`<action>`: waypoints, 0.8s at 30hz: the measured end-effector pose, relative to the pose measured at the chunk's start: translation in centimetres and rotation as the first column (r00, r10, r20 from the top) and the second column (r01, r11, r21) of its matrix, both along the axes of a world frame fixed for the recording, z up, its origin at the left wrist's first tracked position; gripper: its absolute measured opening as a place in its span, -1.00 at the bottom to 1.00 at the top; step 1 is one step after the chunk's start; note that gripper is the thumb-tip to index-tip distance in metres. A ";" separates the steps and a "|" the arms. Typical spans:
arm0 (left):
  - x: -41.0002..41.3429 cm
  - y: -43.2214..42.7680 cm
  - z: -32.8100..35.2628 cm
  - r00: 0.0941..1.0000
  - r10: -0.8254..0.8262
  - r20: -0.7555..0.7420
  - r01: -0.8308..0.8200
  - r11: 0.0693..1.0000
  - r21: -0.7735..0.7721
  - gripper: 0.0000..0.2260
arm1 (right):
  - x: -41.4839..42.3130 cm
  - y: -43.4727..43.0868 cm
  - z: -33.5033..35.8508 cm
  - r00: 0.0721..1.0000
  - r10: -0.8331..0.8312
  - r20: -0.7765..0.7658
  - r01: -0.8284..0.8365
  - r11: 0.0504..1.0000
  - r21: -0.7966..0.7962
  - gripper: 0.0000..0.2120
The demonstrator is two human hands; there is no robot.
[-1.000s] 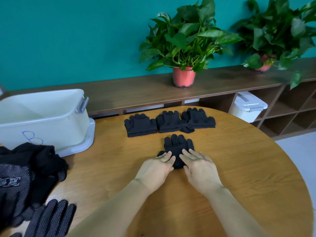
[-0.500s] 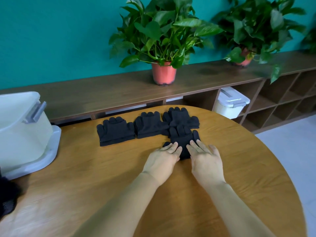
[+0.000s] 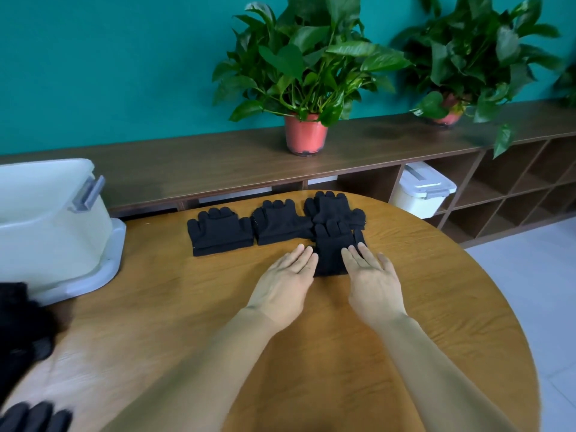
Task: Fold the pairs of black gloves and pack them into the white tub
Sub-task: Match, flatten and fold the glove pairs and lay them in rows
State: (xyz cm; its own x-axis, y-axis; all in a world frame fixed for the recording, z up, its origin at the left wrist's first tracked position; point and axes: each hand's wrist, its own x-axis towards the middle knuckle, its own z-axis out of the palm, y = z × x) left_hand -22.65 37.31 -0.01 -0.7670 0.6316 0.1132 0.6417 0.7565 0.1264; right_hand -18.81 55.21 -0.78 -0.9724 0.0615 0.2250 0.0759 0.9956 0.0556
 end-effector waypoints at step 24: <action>21.4 -35.5 1.1 0.870 0.488 -0.070 -0.479 0.871 0.110 -0.45 | 13.6 -31.7 2.3 0.762 0.640 -0.096 -0.647 0.755 -0.106 -0.53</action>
State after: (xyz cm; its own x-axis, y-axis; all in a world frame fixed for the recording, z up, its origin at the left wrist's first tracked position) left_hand -1.25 1.78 1.08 -0.9571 0.1690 0.2352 0.2103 0.9639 0.1633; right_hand -5.18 23.54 1.51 -0.7798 -0.5440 0.3098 -0.5865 0.8079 -0.0578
